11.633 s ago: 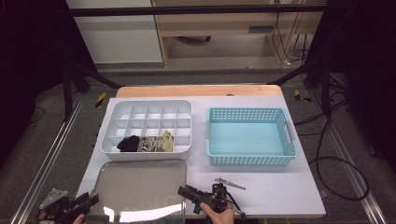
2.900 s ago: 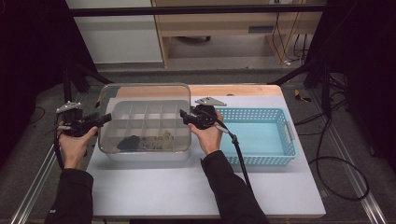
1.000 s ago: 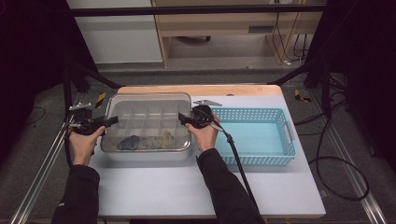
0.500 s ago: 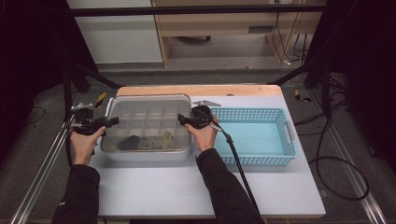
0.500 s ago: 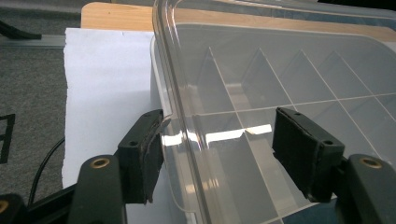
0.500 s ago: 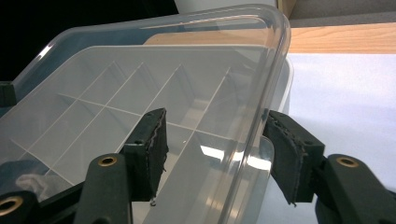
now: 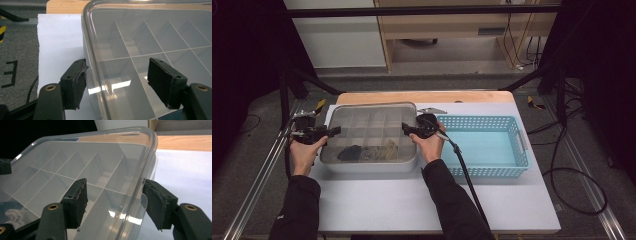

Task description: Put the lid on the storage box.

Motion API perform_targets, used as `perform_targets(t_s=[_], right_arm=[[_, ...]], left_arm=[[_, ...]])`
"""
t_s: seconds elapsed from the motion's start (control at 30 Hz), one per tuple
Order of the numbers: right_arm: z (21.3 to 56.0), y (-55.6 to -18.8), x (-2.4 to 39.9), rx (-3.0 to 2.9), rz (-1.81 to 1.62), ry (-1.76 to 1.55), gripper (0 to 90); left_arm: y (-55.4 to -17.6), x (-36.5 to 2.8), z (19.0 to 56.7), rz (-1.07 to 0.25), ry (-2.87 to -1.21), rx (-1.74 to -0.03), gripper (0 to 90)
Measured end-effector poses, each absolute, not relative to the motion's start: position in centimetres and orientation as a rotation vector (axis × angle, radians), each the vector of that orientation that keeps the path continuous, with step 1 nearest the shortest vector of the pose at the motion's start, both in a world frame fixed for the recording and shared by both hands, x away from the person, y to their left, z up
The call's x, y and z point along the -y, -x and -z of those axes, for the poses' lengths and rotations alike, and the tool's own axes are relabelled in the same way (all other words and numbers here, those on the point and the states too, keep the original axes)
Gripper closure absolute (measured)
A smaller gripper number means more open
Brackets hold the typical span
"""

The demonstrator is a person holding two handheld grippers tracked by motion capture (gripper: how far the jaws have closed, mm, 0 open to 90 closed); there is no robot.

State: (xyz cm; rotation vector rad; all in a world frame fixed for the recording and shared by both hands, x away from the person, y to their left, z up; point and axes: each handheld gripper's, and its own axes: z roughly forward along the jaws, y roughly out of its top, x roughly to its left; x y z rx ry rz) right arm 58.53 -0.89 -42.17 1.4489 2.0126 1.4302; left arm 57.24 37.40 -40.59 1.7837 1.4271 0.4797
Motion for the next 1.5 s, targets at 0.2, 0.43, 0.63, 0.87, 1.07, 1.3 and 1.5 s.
perform_targets(t_s=[0.2,0.43,0.63,0.87,1.07,1.3,1.5], right_arm=[[42.2,-58.6,0.9,-2.022,-1.422,-1.436,35.6],[41.4,-58.4,0.8,-1.998,-1.437,-1.371,34.2],[40.3,-57.8,1.3,-2.003,-1.439,-1.331,33.7],[38.2,-56.4,3.3,-2.010,-1.446,-1.290,30.5],[36.9,-54.1,5.5,-2.035,-1.441,-1.231,28.6],[37.1,-51.3,9.2,-2.050,-1.424,-1.198,29.0],[38.2,-48.6,13.0,-2.027,-1.432,-1.195,34.5]], left_arm=[[-57.2,-37.3,40.6,-0.490,-1.795,-1.431,32.2],[-57.0,-37.3,40.4,-0.517,-1.809,-1.430,33.8],[-56.0,-37.2,38.7,-0.537,-1.793,-1.387,33.8],[-53.7,-36.1,36.2,-0.582,-1.777,-1.294,33.6],[-51.0,-34.9,35.4,-0.573,-1.760,-1.219,33.9],[-47.9,-33.1,35.4,-0.567,-1.750,-1.146,35.8],[-45.5,-31.2,36.1,-0.573,-1.746,-1.090,41.9]])
